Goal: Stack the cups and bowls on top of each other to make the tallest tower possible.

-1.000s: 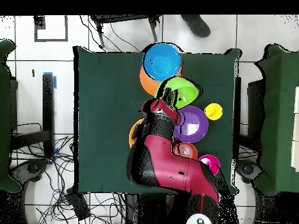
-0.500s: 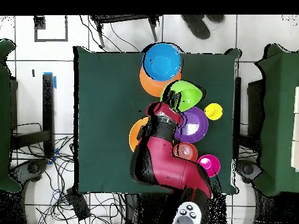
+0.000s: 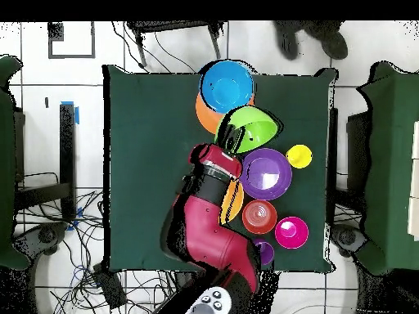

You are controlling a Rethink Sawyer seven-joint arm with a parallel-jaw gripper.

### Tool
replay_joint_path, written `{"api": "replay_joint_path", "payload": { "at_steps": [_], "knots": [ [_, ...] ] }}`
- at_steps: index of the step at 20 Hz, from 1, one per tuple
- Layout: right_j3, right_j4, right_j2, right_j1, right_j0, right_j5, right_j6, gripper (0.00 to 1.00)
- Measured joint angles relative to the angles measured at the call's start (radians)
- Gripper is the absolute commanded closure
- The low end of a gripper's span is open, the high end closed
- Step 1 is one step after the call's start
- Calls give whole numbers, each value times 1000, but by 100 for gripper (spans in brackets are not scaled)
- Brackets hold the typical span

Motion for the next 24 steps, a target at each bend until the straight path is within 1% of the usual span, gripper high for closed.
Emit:
{"api": "replay_joint_path", "payload": {
  "at_steps": [2, 4, 11, 14, 15, 18, 19, 20, 21, 23, 24],
  "knots": [
    [8, 20, -21, 16, 28, -25, 0, 100],
    [12, 20, -28, 24, 37, -33, 0, 100],
    [38, 18, -31, 44, 38, -37, 0, 100],
    [51, -13, -16, 49, 20, -44, 0, 100],
    [55, -51, 0, 48, 0, -48, 0, 100],
    [58, -122, 30, 45, -37, -49, 1, 100],
    [61, -165, 52, 43, -62, -49, 3, 100],
    [63, -191, 66, 43, -77, -49, 5, 100],
    [69, -246, 101, 42, -111, -49, 13, 100],
    [75, -270, 122, 41, -127, -49, 19, 100],
    [82, -295, 147, 37, -144, -48, 28, 100]
  ]
}}
